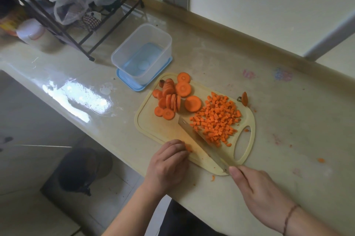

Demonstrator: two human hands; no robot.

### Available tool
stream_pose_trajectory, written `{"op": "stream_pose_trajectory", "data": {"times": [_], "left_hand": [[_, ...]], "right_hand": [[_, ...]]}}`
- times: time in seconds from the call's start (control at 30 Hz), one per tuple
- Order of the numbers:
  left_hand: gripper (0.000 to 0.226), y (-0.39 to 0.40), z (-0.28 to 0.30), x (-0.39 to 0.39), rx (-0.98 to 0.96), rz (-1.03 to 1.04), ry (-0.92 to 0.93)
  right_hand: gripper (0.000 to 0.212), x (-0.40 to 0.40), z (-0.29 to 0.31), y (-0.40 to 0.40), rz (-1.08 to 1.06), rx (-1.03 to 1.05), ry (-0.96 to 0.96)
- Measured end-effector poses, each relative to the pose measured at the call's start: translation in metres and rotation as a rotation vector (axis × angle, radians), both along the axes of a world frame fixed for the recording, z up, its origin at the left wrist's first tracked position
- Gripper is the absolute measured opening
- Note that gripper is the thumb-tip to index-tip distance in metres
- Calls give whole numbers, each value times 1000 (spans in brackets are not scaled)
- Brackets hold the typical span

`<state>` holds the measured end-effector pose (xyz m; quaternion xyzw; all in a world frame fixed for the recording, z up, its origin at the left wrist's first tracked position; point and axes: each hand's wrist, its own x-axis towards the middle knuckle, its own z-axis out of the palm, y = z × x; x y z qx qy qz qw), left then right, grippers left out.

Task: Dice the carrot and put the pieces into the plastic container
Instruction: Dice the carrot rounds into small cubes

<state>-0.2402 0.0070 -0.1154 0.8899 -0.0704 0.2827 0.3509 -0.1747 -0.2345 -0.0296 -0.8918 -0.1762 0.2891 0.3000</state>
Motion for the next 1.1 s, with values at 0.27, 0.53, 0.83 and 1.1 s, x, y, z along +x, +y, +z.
{"op": "stream_pose_trajectory", "data": {"times": [0.27, 0.53, 0.83, 1.1], "left_hand": [[22, 5, 11, 2, -563, 518, 136], [30, 3, 14, 4, -524, 521, 260], [29, 3, 18, 6, -395, 476, 268], [41, 3, 28, 13, -553, 557, 204]], "right_hand": [[71, -12, 3, 3, 67, 33, 38], [84, -10, -4, 4, 114, 5, 54], [74, 31, 0, -7, -18, 34, -2], [71, 27, 11, -11, 31, -7, -82]]}}
